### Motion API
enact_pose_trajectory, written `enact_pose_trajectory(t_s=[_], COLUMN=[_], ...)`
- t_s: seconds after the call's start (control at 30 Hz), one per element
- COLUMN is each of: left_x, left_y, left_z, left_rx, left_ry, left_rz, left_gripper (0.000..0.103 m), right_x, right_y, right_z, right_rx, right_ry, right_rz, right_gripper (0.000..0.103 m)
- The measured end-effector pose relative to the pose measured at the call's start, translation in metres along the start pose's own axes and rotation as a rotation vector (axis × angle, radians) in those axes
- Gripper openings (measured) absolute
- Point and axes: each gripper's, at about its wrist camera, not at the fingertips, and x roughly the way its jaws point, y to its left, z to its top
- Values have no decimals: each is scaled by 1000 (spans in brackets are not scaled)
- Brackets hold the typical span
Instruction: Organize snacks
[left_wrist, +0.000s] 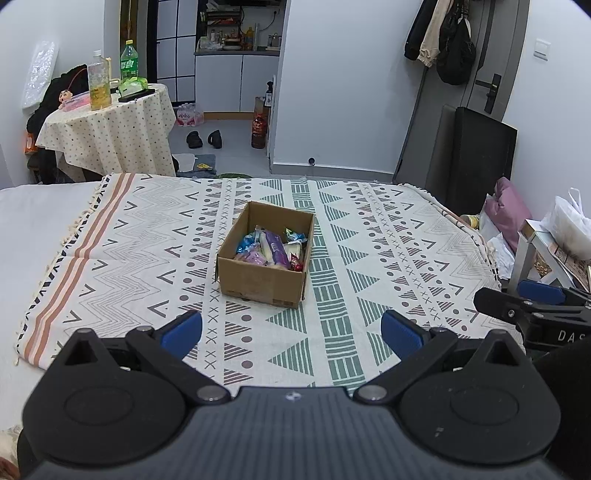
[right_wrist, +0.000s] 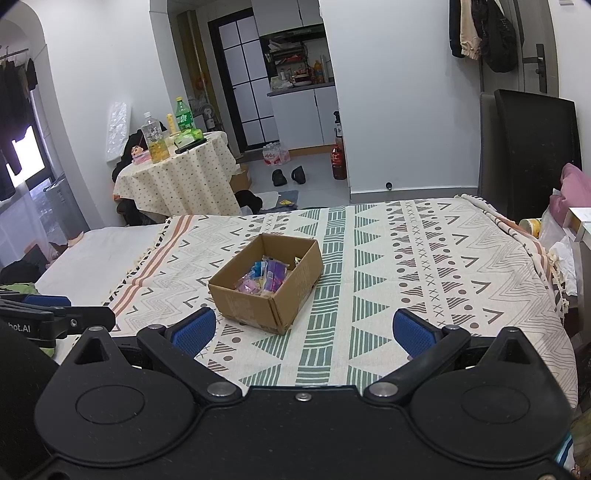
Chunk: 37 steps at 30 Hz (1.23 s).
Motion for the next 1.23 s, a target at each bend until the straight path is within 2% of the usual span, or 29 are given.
enact_pose_trajectory(t_s=[1.23], left_x=[-2], left_y=[-3], left_z=[2], left_rx=[-3], left_ry=[-6], left_rz=[0], left_gripper=[103], right_x=[0], right_y=[-1], right_z=[-1], right_rx=[0], right_ry=[-2], right_rz=[-1], right_gripper=[103])
